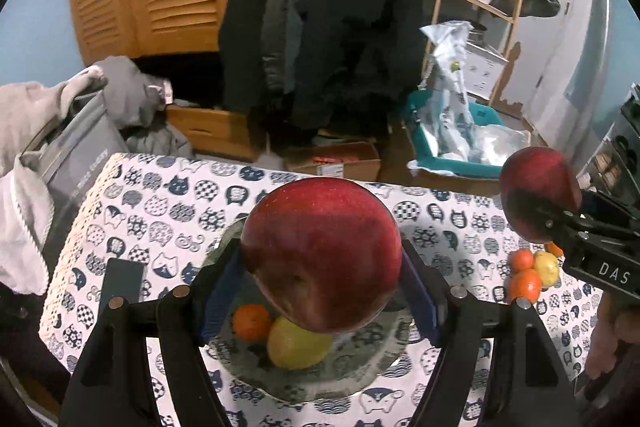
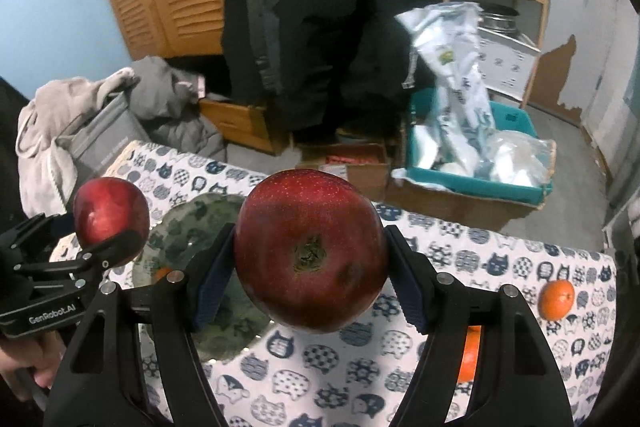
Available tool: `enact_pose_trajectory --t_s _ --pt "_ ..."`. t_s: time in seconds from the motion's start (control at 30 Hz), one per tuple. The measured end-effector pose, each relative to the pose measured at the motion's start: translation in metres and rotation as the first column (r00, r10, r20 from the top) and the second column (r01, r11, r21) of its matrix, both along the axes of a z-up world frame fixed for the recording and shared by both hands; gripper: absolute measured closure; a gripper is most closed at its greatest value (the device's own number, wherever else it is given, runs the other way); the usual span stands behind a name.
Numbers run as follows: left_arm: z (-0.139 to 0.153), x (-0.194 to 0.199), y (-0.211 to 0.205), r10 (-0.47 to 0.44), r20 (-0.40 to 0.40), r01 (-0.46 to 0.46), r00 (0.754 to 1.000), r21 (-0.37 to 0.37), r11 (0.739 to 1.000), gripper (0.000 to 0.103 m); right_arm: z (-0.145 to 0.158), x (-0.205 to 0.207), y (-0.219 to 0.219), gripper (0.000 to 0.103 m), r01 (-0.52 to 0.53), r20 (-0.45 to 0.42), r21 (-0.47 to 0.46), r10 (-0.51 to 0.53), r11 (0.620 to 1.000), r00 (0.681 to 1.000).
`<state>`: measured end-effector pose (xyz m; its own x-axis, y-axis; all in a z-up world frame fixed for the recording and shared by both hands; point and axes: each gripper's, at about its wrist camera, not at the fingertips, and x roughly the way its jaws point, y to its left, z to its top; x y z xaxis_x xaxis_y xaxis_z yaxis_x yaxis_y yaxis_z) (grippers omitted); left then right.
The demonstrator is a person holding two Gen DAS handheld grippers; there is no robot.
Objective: Organize fruits
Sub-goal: 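Carry both red apples over the green glass bowl with both tools, then lower the apples into the bowl and open both tools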
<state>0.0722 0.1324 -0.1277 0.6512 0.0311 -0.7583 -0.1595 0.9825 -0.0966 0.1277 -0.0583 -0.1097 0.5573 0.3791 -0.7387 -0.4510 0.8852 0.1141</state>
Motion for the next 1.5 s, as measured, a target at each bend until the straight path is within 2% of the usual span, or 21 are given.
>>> enact_pose_trajectory --t_s 0.27,0.73,1.0,1.27,1.5 --pt "-0.019 0.002 0.029 0.047 -0.045 -0.047 0.998 0.001 0.999 0.027 -0.015 0.004 0.037 0.031 -0.055 -0.030 -0.017 0.055 0.998 0.998" --pt "-0.073 0.022 0.054 0.081 -0.154 -0.083 0.985 -0.008 0.996 0.027 -0.068 0.018 0.075 0.031 -0.108 -0.147 -0.044 0.100 0.993 0.984" --pt "-0.099 0.033 0.058 0.083 -0.214 -0.092 0.973 -0.030 0.995 0.027 -0.093 0.024 0.080 0.031 -0.115 -0.198 -0.062 0.101 0.991 0.975" --pt "-0.123 0.038 0.059 0.079 -0.274 -0.100 0.958 -0.062 0.993 0.027 -0.104 0.027 0.077 0.031 -0.111 -0.224 -0.056 0.095 0.992 0.970" --pt "-0.125 0.040 0.061 0.075 -0.280 -0.098 0.957 -0.070 0.993 0.026 -0.107 0.029 0.079 0.031 -0.111 -0.231 -0.050 0.096 0.993 0.968"
